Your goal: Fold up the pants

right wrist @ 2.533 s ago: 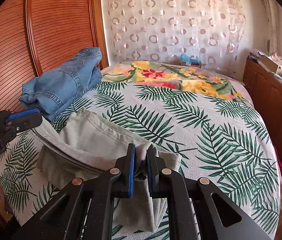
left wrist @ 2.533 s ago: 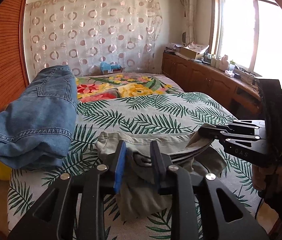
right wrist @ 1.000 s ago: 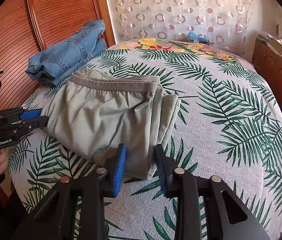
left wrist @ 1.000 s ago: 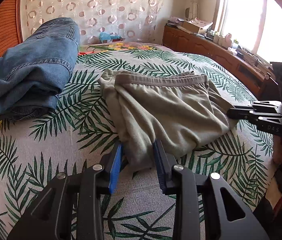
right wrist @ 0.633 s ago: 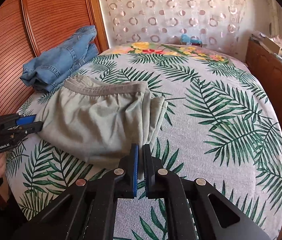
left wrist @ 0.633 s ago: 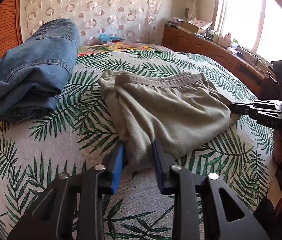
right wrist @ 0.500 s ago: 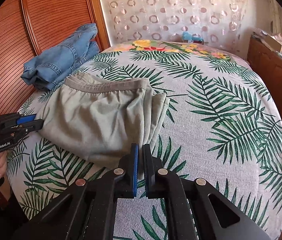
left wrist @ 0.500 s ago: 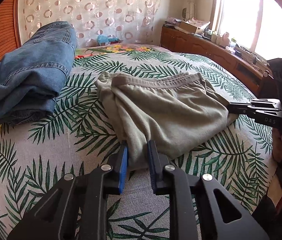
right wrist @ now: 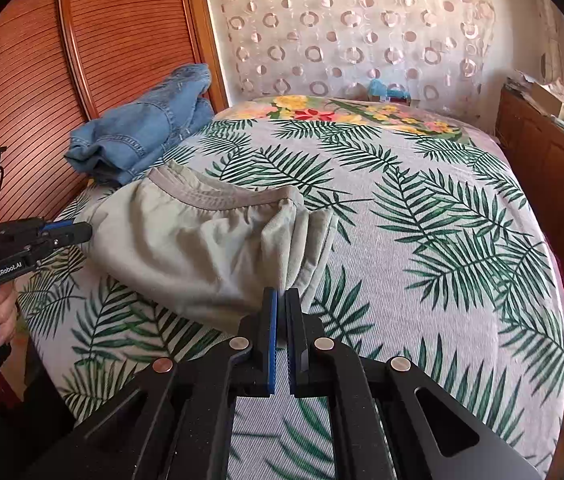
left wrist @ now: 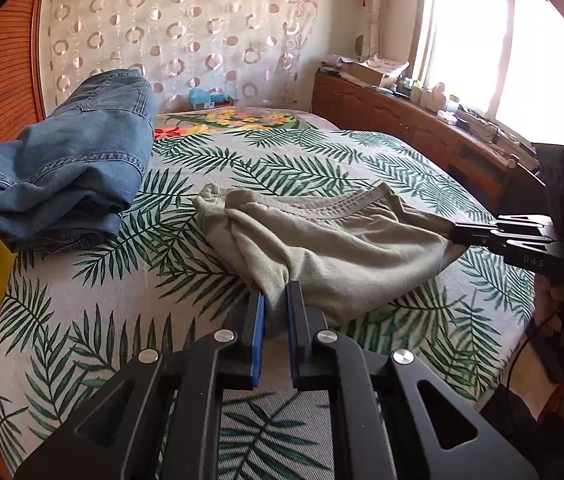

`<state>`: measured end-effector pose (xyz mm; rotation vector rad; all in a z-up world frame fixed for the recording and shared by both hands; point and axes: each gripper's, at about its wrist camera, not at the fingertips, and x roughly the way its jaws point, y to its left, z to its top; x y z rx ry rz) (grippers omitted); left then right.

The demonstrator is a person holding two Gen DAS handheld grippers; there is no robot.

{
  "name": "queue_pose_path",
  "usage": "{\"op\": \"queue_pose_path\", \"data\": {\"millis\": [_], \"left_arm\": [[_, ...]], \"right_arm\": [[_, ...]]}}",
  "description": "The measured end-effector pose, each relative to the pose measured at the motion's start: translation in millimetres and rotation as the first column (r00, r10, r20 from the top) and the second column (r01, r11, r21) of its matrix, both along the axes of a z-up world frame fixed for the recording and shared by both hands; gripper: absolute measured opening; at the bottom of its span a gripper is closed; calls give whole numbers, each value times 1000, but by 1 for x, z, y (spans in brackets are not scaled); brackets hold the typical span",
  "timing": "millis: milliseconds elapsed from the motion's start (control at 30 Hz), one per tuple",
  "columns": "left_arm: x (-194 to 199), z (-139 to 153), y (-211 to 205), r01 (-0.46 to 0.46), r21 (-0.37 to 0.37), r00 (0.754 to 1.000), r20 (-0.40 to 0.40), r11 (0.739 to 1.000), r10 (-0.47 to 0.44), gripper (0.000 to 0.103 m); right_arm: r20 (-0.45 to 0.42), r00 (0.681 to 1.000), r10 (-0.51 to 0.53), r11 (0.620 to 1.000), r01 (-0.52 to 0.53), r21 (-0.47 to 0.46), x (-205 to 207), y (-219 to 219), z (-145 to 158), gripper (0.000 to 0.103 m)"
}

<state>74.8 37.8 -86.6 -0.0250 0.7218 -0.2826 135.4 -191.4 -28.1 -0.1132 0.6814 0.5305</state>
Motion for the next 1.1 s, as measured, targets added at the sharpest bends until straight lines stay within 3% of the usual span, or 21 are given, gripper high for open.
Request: {"op": "queue_pose_path", "data": {"millis": [367,600,833,1100], "left_arm": [[-26,4,-9,34,10,999,-8,999,-34,11],[-26,-13,-11,30,18,998,-52,999,-29,11],[-25,-19,-8,26,12,997,-68,1000,-25,11],[-25,-24,-8,22,13,997,-75,1000,-21,11]], "right_arm": [[6,1000,29,1000,-29,-6,-38,-14,8,3],[-26,999,22,999,-23,-29,-43,-8,-3,4],[-34,999,19,1000,-20,-24,-53,-8,-5,30],[-73,997,24,1000,-26,-18,-57,-13,-20,32]]}}
